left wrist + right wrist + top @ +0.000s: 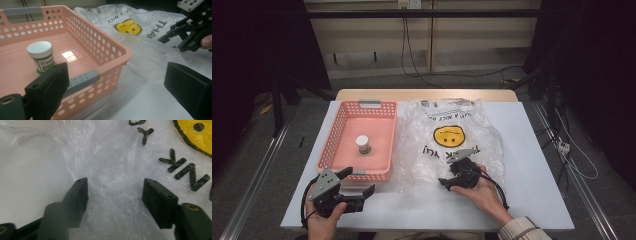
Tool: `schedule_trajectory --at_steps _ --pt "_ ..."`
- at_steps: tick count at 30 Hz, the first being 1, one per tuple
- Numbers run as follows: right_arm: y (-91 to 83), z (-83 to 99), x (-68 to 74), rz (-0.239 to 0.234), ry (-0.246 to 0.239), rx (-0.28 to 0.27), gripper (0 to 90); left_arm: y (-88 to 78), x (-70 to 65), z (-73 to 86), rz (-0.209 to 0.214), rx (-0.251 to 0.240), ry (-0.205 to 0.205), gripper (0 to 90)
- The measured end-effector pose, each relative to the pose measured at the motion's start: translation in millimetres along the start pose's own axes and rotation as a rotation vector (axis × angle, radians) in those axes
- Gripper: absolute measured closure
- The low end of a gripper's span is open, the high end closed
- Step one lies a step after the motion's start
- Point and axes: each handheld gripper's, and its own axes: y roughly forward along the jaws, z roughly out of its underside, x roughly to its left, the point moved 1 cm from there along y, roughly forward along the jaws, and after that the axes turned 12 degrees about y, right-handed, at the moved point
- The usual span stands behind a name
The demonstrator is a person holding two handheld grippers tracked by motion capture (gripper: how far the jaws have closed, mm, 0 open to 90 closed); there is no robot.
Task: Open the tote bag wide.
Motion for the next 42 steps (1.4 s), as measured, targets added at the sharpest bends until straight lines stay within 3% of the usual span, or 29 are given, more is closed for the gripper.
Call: schedule_trajectory --at_steps 1,10,13,19,30,42 --pt "-0.9 -0.7 -2.6 0.002 0.0 0.001 45.4 0.0 -0.1 0.0 0.002 0.0 0.0 5.7" --pt "-2.1 -4.9 -6.0 0.029 0.033 0.014 60.0 0.7 -0.6 -0.3 0.001 0.0 0.004 5.7" --pt "-2.9 -6.3 -8.0 0.039 0.046 0.018 72.2 0.5 -0.5 -0.1 0.001 0.002 0.004 5.7" --pt "-1.3 -7.5 -8.6 0.043 0.058 0.009 88.0 0.6 -0.6 0.0 -0.002 0.002 0.0 5.8" --pt "-7.4 -8.5 -11.6 0.039 0.094 -0.043 90.0 -0.4 0.5 0.3 -0.001 -0.003 -0.005 5.7" --pt "-22.0 -12.6 -13.1 -0.01 0.116 -0.113 90.0 -0.8 0.6 0.6 -0.003 0.002 0.002 5.8"
